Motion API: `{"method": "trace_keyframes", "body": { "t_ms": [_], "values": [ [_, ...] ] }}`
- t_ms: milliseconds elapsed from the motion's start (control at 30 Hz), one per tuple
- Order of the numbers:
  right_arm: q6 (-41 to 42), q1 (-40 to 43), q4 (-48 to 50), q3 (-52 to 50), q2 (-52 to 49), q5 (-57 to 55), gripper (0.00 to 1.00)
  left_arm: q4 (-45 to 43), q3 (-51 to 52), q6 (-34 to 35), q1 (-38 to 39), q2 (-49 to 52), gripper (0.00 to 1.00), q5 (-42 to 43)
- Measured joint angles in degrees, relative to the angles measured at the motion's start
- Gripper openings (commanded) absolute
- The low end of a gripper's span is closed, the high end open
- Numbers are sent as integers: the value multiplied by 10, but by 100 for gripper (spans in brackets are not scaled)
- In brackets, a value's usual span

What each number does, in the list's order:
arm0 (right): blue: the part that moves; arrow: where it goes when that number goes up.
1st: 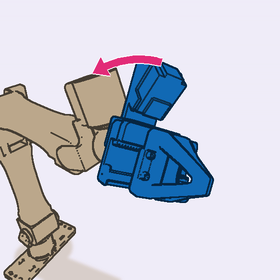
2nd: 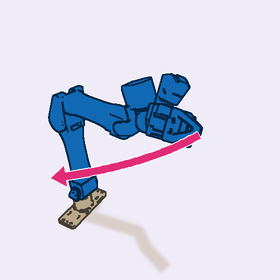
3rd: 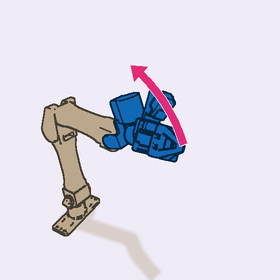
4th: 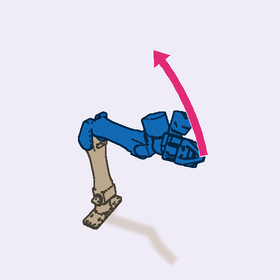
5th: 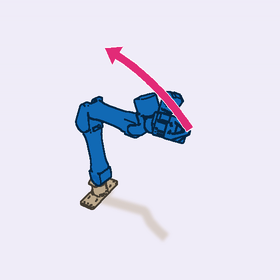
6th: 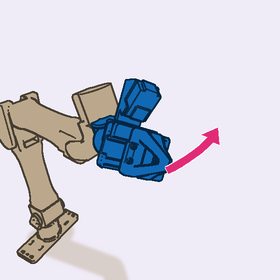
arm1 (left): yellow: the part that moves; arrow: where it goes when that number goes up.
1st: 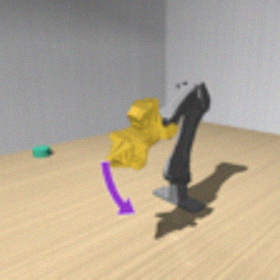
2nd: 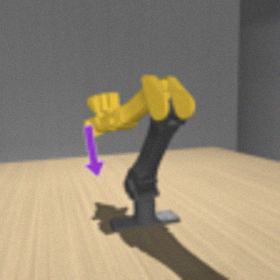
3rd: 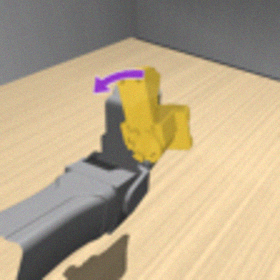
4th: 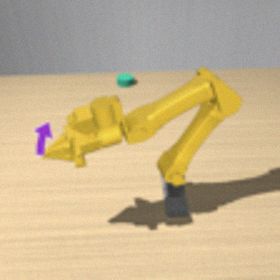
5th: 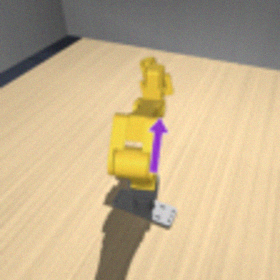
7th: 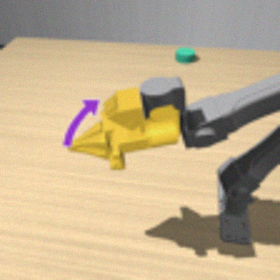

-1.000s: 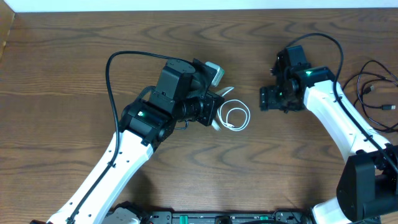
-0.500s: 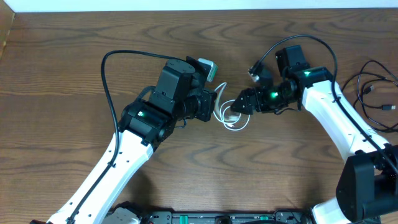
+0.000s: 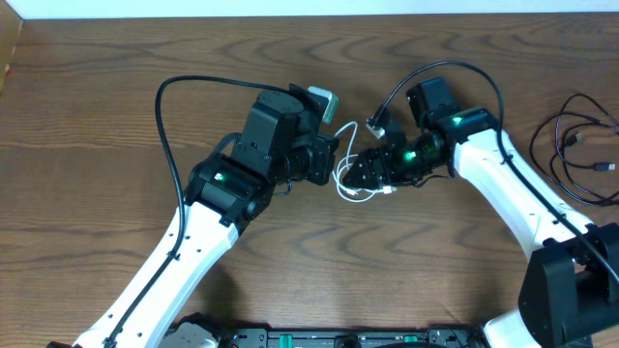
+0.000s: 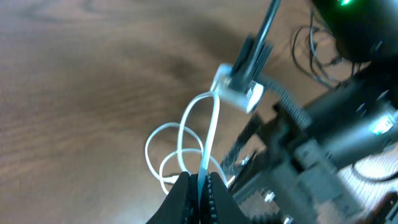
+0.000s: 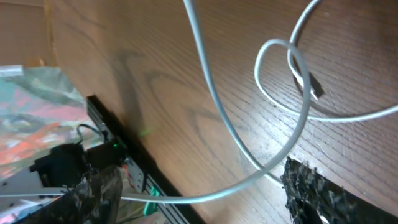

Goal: Untangle cables

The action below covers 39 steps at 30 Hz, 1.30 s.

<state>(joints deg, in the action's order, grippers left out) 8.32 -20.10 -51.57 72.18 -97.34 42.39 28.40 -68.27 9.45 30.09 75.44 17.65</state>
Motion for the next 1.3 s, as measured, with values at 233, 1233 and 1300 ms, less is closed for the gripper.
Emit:
{"method": "trace_keyframes", "body": {
  "t_ms": [233,1233,1300],
  "values": [
    [31,-8,-2,0,0,-44,77,-37,0,0,0,0,7,0],
    [91,-9,0,0,0,79,18,-81,0,90,0,-52,7,0],
    [92,-10,0,0,0,90,9,-79,0,94,0,-52,7,0]
  ]
}}
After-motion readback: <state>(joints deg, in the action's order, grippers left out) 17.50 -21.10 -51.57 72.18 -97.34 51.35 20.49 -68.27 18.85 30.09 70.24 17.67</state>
